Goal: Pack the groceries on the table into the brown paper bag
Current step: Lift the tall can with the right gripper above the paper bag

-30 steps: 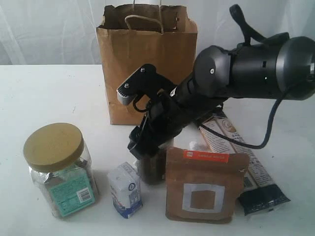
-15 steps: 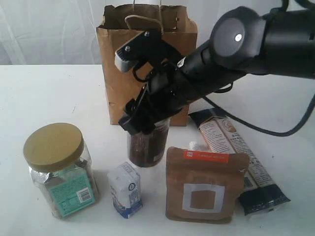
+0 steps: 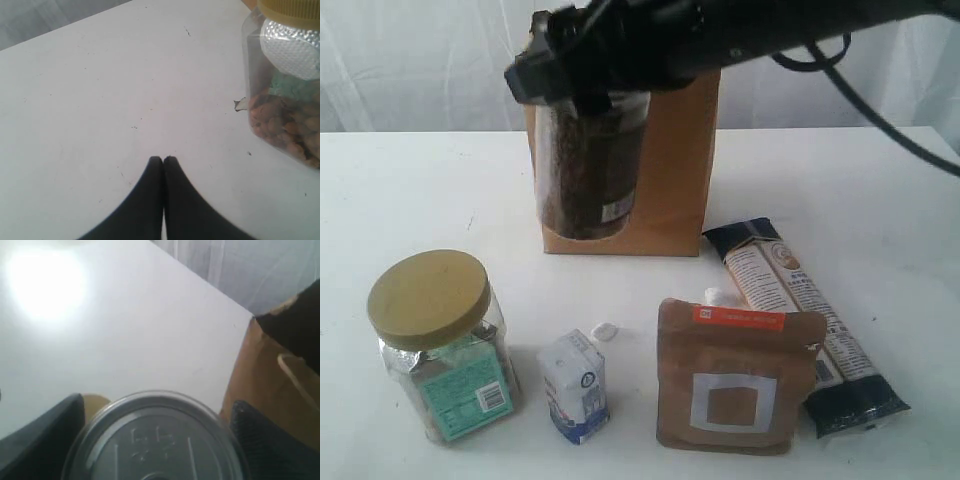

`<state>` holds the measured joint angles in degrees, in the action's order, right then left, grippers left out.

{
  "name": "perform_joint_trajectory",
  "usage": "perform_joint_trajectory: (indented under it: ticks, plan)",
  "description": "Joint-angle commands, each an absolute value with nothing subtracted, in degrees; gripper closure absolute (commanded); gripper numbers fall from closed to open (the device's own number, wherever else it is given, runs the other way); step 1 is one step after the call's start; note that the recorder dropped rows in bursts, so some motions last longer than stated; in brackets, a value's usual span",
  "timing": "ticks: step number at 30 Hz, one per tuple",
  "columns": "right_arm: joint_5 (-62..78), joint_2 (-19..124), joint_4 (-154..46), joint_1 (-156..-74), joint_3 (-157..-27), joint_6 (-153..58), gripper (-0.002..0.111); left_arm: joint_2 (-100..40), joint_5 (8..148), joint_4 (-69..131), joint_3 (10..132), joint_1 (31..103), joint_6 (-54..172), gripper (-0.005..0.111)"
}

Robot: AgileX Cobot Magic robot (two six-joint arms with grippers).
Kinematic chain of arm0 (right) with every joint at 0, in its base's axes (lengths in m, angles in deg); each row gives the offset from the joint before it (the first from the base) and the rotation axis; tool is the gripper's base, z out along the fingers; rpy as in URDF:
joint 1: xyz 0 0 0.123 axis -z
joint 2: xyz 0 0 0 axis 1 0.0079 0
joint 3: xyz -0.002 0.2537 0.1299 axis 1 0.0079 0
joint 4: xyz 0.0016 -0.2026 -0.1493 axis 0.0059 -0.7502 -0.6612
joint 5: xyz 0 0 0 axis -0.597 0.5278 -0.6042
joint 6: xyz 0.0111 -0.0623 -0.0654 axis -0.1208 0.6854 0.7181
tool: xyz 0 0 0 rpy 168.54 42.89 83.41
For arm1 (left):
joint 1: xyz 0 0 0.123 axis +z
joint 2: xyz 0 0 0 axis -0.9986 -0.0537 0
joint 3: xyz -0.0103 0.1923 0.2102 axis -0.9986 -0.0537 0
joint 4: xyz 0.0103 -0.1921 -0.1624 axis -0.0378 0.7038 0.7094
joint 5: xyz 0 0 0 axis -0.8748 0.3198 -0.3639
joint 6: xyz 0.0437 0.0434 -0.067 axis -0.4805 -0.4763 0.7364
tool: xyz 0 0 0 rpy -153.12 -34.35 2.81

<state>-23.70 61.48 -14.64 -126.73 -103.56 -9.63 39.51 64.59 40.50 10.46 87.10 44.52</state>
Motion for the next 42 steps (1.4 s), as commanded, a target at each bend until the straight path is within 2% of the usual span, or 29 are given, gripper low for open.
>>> perform_joint_trajectory:
  ticks: [1,13,26,32,42]
  plan:
    - [-20.5,60.3,-6.9,-126.8,-106.9,-9.5,0.076,39.7,64.7,41.0,10.5,86.8,44.6,0.107]
    - [5.3,62.9,-6.7,-126.8,-109.8,-9.5,0.076,39.7,64.7,41.0,10.5,86.8,44.6,0.107]
    - [16.9,74.6,-7.3,-126.8,-119.1,-9.5,0.076,39.7,64.7,41.0,10.5,86.8,44.6,0.107]
    - [19.9,77.4,-8.0,-126.8,-119.2,-9.5,0.085,39.7,64.7,41.0,10.5,86.8,44.6,0.107]
    - [30.3,80.1,-15.2,-126.8,-119.2,-9.5,0.086,39.7,64.7,41.0,10.5,86.8,44.6,0.107]
